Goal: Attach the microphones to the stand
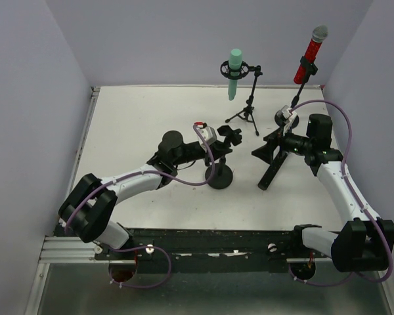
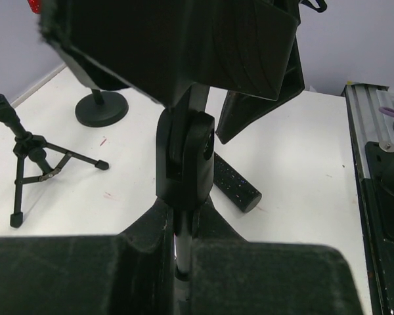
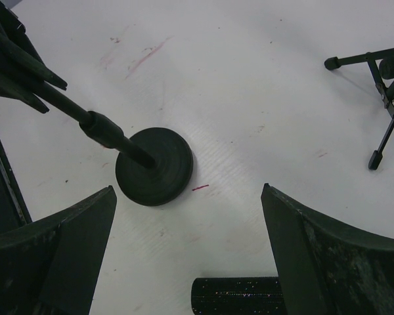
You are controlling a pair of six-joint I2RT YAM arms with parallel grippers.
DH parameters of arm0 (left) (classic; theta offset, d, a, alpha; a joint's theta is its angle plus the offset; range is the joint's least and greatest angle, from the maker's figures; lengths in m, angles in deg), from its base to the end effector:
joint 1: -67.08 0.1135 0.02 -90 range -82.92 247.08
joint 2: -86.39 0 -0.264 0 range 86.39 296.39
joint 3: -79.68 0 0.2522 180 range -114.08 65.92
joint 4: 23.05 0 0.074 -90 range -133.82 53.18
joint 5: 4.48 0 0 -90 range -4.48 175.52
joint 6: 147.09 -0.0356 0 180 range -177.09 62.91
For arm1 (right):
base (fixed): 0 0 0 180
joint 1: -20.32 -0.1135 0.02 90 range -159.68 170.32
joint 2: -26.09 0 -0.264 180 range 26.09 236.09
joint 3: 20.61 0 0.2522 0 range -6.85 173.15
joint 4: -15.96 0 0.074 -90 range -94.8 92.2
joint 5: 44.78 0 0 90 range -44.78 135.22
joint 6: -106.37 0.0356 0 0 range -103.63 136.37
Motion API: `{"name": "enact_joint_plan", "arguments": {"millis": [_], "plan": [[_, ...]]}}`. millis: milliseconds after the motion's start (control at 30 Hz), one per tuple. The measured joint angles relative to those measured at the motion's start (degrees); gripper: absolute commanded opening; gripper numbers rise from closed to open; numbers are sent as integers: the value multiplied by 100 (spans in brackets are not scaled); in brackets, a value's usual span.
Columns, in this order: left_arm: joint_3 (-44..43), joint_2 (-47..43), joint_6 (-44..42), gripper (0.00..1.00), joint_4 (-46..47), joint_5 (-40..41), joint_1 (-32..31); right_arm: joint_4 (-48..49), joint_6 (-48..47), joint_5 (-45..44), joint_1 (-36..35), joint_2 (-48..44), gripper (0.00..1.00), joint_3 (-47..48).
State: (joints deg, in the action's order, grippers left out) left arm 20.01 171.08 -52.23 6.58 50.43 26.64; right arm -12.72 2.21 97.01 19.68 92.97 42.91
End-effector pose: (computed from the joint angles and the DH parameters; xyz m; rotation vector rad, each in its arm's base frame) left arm 0.2355 -0.2276 0.2780 0.9597 1.2872 -1.0771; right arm 0.2492 0.0308 0.2906 -0.7599 1.8393 0.8012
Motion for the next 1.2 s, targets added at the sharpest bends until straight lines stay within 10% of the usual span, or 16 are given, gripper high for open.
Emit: {"name": "enact_joint_plan", "arguments": {"millis": [133,633,933,1200], "plan": [[87,0,-87,42,22,177,-57,0,-2,-2,0,22,100,0],[1143,-1469,-59,98,153,1322,-94,-15,103,2,280,146,100,0],[892,-4627,225,98,-2841,2935,487,125,1921,-874,1126,376,99,-2],[662,-5700,-94,99,-4874,3169,673,-179,3077,-2500,1115,595,85,-13]]}}
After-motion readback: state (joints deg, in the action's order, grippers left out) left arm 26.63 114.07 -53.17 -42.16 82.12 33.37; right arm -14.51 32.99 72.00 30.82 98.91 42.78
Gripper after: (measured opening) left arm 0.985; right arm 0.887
